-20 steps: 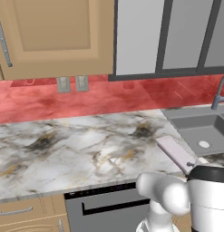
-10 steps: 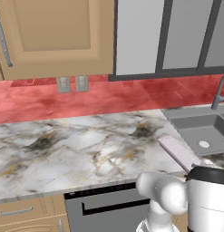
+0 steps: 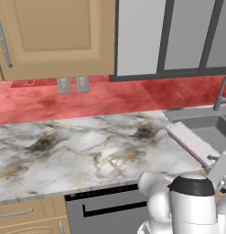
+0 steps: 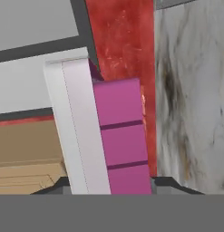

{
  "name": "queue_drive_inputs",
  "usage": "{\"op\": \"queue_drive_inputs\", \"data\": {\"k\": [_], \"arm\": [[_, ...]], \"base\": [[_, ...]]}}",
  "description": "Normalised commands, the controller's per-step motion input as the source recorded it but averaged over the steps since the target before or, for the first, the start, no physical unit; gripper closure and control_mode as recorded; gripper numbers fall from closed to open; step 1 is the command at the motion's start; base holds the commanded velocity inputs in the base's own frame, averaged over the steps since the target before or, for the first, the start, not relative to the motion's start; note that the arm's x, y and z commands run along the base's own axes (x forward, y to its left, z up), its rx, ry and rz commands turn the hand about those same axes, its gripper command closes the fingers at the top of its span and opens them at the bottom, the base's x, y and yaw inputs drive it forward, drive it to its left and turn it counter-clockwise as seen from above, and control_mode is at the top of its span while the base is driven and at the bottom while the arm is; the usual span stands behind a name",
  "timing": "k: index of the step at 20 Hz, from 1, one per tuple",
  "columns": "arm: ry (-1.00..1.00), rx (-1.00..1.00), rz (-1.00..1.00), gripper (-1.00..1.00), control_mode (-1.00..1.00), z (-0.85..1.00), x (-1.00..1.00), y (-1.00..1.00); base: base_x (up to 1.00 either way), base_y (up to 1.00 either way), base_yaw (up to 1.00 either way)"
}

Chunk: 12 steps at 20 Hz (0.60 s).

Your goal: The ice cube tray has been filled with water. Take the tray and place it in the freezer to make ice. Close the freezer door after placing the tray.

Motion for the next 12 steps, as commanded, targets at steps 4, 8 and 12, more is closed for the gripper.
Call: {"op": "queue_drive_inputs", "data": {"k": [4, 8, 12], "arm": [[-0.01, -0.03, 0.09, 1.0, -1.0, 0.93, -0.29, 0.09], [0.0, -0.07, 0.1, 1.0, -1.0, 0.71, -0.23, 0.29], [0.0, -0.1, 0.11, 1.0, -1.0, 0.47, -0.16, 0.48]], "base": [[0.0, 0.0, 0.0], [0.0, 0.0, 0.0], [0.0, 0.0, 0.0]]}}
